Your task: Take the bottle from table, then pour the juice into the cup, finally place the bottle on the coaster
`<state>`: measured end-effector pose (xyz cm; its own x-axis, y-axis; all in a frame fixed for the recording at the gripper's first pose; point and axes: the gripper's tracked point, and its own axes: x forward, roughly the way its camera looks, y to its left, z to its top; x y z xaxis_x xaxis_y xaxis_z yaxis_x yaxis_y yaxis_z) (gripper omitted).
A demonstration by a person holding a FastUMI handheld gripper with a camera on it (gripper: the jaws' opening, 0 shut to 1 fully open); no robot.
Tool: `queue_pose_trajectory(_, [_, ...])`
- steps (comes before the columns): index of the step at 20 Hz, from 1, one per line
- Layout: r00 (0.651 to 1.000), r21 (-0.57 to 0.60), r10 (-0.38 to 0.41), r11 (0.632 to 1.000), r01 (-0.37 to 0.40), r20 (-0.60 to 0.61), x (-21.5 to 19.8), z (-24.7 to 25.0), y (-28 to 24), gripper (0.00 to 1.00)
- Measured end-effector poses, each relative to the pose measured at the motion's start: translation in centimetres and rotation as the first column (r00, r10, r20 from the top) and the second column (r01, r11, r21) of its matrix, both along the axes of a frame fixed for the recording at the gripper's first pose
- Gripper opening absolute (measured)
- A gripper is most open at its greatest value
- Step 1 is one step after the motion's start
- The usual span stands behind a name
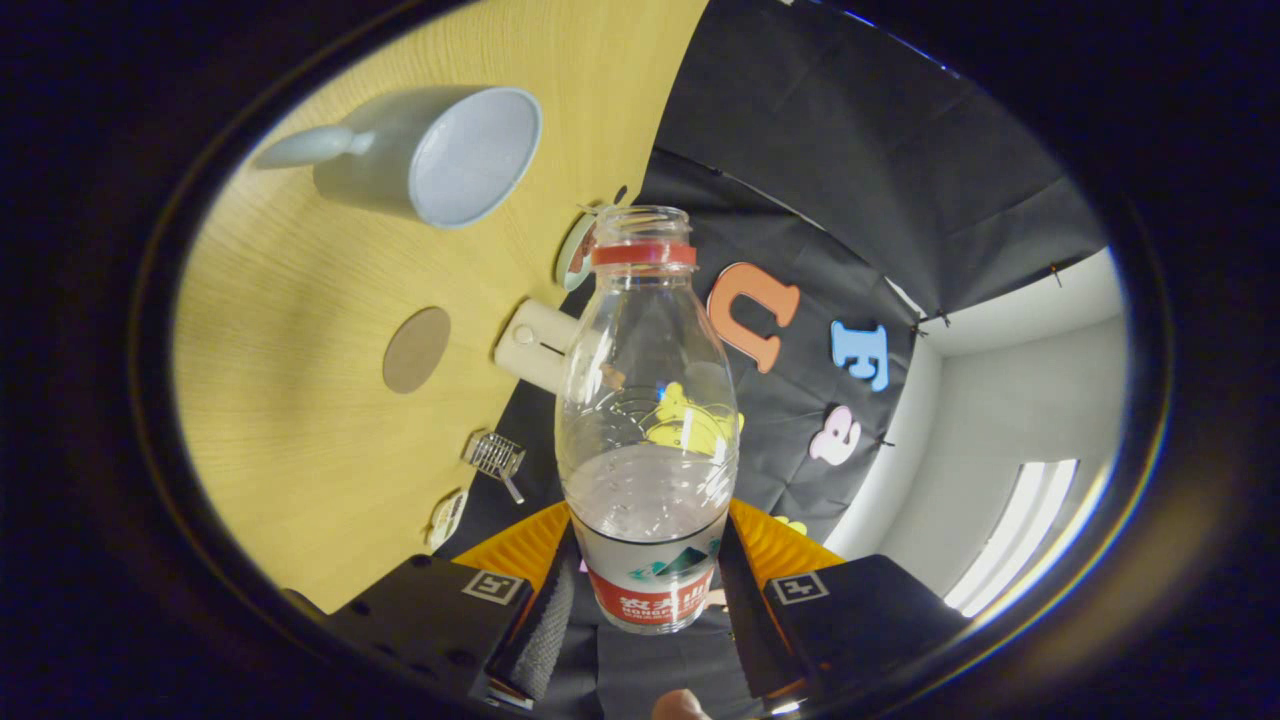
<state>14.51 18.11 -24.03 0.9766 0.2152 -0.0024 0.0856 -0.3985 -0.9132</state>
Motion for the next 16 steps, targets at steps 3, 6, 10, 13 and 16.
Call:
queue_pose_trajectory(3, [1.0,0.001,-0.001,1.0,0.001,-0.001,0.04,-0.02,-0.04,0.75])
queue_pose_trajectory(6, [1.0,0.018,-0.003,1.0,0.003,-0.001,0.03,0.2,-0.02,0.75])
queue_pose_trajectory(10, [1.0,0.033,-0.002,0.999,0.002,-0.004,-0.01,0.21,0.27,0.75])
queue_pose_trajectory(13, [1.0,0.077,-0.009,0.997,0.011,-0.025,0.01,-0.16,0.08,0.75])
queue_pose_trajectory(16, [0.997,0.142,-0.03,0.989,0.04,-0.071,0.25,-0.77,-0.28,0.75])
